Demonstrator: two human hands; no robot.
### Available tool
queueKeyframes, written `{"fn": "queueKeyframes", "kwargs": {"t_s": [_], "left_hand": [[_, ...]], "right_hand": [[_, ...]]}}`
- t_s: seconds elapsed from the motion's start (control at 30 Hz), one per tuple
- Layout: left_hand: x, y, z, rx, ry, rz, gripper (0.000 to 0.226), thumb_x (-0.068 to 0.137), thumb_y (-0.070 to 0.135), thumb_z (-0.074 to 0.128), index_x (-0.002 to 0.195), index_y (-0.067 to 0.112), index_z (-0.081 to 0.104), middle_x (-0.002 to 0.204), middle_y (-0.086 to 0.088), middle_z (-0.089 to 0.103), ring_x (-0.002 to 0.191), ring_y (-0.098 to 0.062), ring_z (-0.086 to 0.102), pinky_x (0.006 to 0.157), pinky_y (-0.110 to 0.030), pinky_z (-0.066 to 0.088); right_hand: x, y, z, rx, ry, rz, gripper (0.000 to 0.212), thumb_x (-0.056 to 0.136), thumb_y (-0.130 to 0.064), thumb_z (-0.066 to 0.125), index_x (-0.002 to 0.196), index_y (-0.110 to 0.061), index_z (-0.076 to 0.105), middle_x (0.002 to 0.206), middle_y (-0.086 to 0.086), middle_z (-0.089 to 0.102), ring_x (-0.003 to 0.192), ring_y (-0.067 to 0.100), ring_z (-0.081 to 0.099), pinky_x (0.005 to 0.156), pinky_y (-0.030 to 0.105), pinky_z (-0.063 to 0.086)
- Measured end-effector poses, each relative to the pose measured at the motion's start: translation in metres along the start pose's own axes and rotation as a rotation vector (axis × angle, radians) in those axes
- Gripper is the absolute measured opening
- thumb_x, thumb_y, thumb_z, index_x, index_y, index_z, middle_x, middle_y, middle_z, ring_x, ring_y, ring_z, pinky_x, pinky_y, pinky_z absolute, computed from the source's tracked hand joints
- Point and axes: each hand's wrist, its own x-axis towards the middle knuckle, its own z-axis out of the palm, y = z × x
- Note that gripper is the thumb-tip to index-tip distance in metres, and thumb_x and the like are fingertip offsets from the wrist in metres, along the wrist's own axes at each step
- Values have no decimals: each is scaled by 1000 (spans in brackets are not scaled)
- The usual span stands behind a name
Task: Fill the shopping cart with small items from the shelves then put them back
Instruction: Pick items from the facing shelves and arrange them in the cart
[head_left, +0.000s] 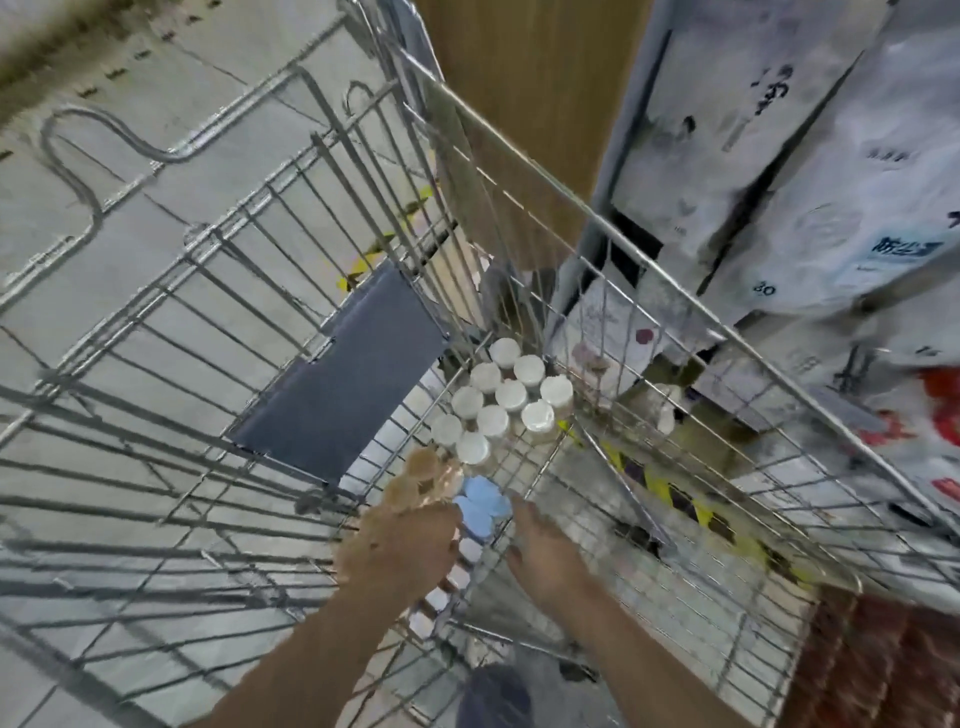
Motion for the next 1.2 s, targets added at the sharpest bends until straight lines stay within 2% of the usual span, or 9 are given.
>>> {"fn": "queueKeyframes", "kwargs": {"t_s": [0.07, 0.13, 0.3, 0.43, 0.6, 0.7, 0.83, 1.1, 1.2], "left_hand": [[-3, 13, -11, -1, 7, 45, 35, 98, 22, 40, 132, 20, 49, 132, -3, 52, 118, -23, 52, 95, -33, 40], [4, 15, -9, 56, 33, 76, 40, 100, 16, 40, 140, 14, 41, 141, -7, 44, 127, -25, 44, 100, -33, 35], [12, 18, -10, 151, 60, 91, 46, 98, 10, 40, 143, 18, 34, 141, -5, 40, 126, -22, 42, 97, -32, 39], [9, 20, -9, 182, 76, 91, 47, 98, 9, 42, 142, 22, 34, 141, 1, 39, 123, -20, 46, 94, -32, 43], [14, 22, -9, 151, 117, 106, 52, 100, 13, 39, 148, 24, 23, 142, -1, 37, 122, -20, 47, 93, -30, 43], [29, 22, -2, 120, 81, 172, 43, 98, 26, 43, 140, 18, 36, 140, -3, 38, 119, -21, 47, 91, -31, 43], [47, 27, 14, 288, 47, 225, 44, 92, 40, 46, 129, 16, 47, 131, -3, 47, 115, -22, 47, 81, -31, 40], [54, 53, 21, 454, 83, 123, 29, 95, 25, 49, 119, 11, 55, 121, -6, 57, 116, -24, 49, 73, -33, 35], [64, 53, 24, 478, 82, 138, 26, 95, 24, 45, 113, 11, 58, 115, -9, 62, 114, -27, 49, 89, -36, 36]], "right_hand": [[16, 0, 7, -34, -3, -29, 67, 94, -13, 47, 151, -17, 12, 147, 9, 38, 125, 29, 45, 98, 34, 42], [30, 0, 12, -46, -15, -43, 65, 94, -13, 47, 150, -16, 15, 145, 10, 40, 123, 29, 46, 97, 37, 43], [51, 7, 17, -131, -14, -54, 60, 93, -10, 49, 147, -14, 24, 136, 11, 47, 112, 30, 53, 84, 34, 46], [58, 12, 15, -221, 12, -85, 48, 91, -13, 50, 137, -12, 37, 126, 9, 54, 103, 29, 58, 68, 30, 38], [46, 25, 15, -186, 59, -92, 52, 89, -18, 57, 137, -14, 39, 124, 6, 56, 102, 26, 59, 77, 31, 46], [28, 39, 15, -170, 89, -56, 50, 89, -18, 53, 137, -14, 38, 126, 4, 53, 104, 22, 58, 83, 32, 49], [10, 56, 16, -158, 139, -6, 40, 92, -20, 52, 130, -15, 42, 126, 1, 52, 110, 18, 53, 90, 28, 46], [-8, 70, 16, -145, 169, 28, 43, 92, -19, 53, 134, -16, 42, 125, -1, 54, 112, 15, 53, 91, 25, 47], [-15, 75, 15, -140, 181, 51, 41, 92, -19, 54, 132, -19, 43, 124, -3, 55, 110, 13, 54, 90, 23, 47]]}}
